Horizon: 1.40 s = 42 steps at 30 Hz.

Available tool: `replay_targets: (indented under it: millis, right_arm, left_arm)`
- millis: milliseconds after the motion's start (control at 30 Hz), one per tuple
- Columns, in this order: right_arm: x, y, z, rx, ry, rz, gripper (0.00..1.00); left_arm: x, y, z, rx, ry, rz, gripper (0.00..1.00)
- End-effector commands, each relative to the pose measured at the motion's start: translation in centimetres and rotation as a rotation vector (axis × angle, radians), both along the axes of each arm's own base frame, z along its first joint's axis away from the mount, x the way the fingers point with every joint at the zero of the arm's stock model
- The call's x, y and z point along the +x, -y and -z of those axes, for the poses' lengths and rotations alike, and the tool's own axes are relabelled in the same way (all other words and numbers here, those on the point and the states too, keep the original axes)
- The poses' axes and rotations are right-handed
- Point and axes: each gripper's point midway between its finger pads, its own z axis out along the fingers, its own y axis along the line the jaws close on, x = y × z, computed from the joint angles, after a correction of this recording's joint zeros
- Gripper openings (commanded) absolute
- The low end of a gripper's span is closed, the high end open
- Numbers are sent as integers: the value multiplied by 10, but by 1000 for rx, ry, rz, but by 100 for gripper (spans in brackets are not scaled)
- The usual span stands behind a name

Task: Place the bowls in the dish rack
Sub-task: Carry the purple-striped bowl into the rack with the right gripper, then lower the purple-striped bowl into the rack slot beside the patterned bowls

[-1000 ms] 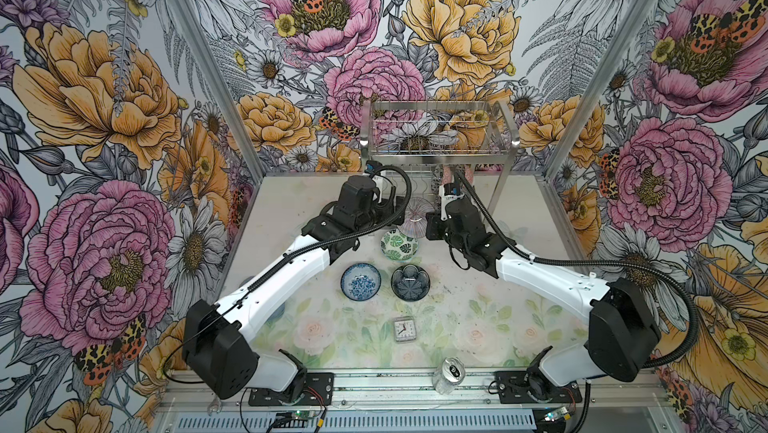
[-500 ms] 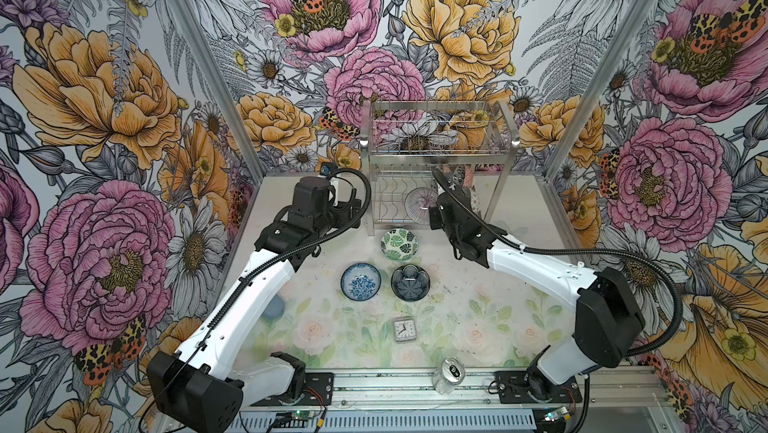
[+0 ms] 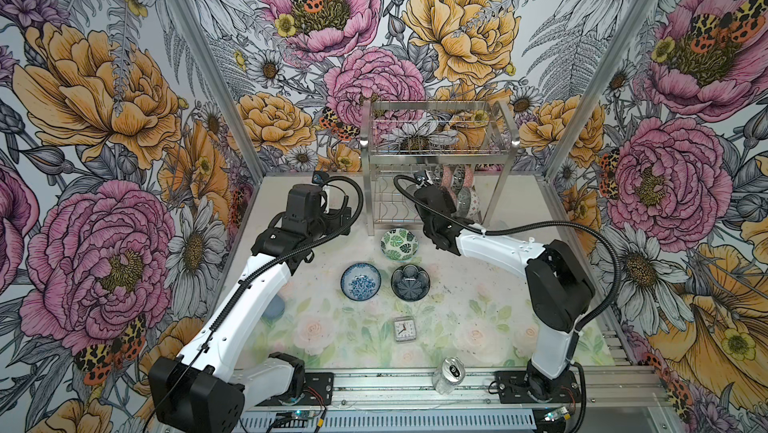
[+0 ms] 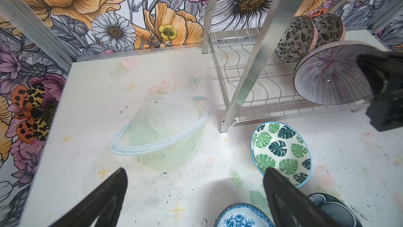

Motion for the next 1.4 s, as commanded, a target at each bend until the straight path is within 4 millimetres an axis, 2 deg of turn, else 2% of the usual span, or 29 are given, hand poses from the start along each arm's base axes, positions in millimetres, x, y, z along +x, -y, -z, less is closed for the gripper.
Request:
replay_targets:
  millis: [0, 267, 667, 833, 1033, 1367]
  right_arm:
    - [16, -4, -34, -45, 121, 53, 0]
    - [42, -10, -24, -141, 140, 124, 0]
    - [96, -15, -9, -273, 155, 212, 0]
    - [115, -12, -9, -304, 163, 243, 0]
    - [135, 0, 2, -342, 147, 299, 0]
    - [156, 4, 18, -369, 137, 334, 0]
  left_arm:
    - [-3, 2, -9, -11, 37, 27, 99]
    - [-3, 5, -11, -25, 40, 38, 99]
    - [-7, 5, -16, -32, 53, 47, 99]
    - [-6, 5, -15, -31, 50, 47, 99]
    - [-5, 5, -14, -29, 46, 45, 99]
    - [-4, 5, -10, -27, 35, 45, 99]
